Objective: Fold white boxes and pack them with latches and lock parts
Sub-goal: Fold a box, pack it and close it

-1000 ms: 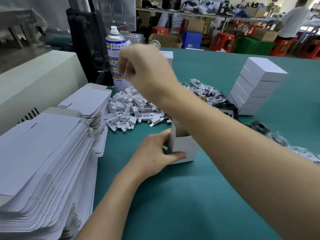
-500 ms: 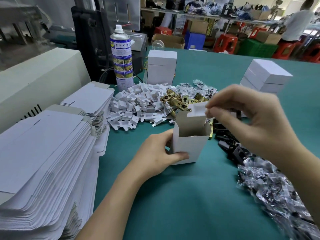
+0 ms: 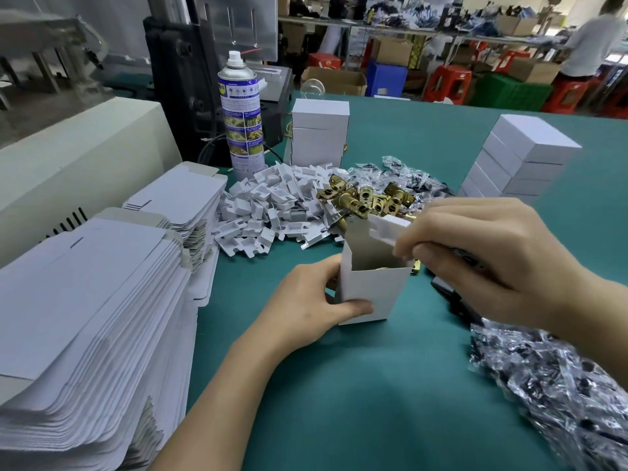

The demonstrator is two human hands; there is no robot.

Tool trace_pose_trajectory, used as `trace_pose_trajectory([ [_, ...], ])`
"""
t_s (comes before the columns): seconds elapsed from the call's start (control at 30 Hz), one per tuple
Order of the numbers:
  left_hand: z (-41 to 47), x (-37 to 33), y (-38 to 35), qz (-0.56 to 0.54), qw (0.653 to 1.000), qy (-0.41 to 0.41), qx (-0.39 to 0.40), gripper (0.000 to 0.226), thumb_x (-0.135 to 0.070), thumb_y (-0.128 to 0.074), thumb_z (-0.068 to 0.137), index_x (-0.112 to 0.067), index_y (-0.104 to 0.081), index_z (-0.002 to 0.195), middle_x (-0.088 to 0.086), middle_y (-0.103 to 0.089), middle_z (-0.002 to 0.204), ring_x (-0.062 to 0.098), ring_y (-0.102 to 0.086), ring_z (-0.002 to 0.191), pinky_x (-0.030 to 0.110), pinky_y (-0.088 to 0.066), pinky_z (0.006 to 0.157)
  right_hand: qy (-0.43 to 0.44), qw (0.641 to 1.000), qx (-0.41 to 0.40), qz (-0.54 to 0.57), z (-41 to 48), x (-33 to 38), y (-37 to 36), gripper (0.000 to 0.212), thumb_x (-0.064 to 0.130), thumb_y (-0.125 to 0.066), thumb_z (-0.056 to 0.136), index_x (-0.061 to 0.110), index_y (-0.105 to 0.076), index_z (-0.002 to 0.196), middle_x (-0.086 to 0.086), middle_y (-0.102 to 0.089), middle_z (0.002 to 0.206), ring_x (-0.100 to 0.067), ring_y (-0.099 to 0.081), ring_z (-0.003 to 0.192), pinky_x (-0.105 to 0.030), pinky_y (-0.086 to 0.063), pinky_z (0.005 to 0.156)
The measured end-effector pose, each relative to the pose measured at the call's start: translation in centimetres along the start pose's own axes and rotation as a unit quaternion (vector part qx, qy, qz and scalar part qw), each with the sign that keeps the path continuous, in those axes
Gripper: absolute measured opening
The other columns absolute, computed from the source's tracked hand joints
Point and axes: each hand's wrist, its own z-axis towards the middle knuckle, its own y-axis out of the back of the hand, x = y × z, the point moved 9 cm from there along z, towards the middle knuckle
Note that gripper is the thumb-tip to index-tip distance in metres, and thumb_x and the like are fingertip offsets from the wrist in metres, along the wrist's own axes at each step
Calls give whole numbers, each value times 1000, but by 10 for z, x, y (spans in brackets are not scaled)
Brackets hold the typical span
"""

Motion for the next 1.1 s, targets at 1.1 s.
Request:
trace_pose_trajectory([
  [1.1,-1,0,0,-31,1000,0,2,39,-35,-84,76,-38,-73,113,-18,-77,104,11,-70,98,42,-59,90,-238,971,-21,-27,16,-105,32,23,22,-40,103,24,-62,108,3,-73,88,-9,-64,70,-29,-51,65],
])
